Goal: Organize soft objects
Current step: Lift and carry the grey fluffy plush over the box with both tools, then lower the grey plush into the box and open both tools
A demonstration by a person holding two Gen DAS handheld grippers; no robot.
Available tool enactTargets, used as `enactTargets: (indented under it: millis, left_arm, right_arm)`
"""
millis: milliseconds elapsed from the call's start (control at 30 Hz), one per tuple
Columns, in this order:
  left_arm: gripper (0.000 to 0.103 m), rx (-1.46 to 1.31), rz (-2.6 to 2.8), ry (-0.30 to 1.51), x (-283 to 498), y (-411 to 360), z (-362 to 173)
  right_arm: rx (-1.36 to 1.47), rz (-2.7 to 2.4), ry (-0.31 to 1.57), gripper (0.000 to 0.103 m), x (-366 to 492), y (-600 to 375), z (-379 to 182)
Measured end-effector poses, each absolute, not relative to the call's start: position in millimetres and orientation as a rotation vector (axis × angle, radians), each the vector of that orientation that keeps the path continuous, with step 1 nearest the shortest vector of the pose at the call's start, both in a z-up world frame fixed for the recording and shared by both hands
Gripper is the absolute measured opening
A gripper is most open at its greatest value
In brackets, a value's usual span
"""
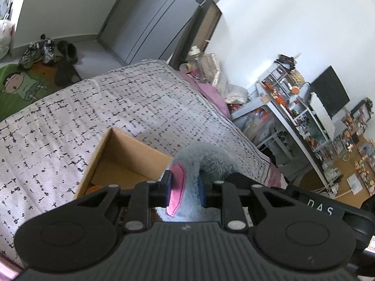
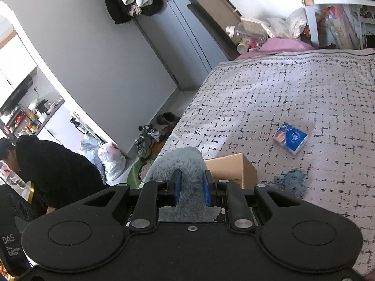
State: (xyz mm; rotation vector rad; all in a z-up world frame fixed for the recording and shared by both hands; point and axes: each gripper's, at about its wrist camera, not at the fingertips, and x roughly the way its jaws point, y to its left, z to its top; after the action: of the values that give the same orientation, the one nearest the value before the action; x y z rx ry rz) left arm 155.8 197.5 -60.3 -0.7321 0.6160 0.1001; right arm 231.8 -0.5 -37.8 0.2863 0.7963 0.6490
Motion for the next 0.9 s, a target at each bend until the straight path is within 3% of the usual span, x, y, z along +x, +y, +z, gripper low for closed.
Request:
enactTargets:
  millis: [900]
  left_arm:
    - [0.022,-0.804,0.209,0.703,199.5,256.2,-136.5]
  right_arm:
    - [0.245,0.644,0.937,0.019,289.3,67.4,-107.6]
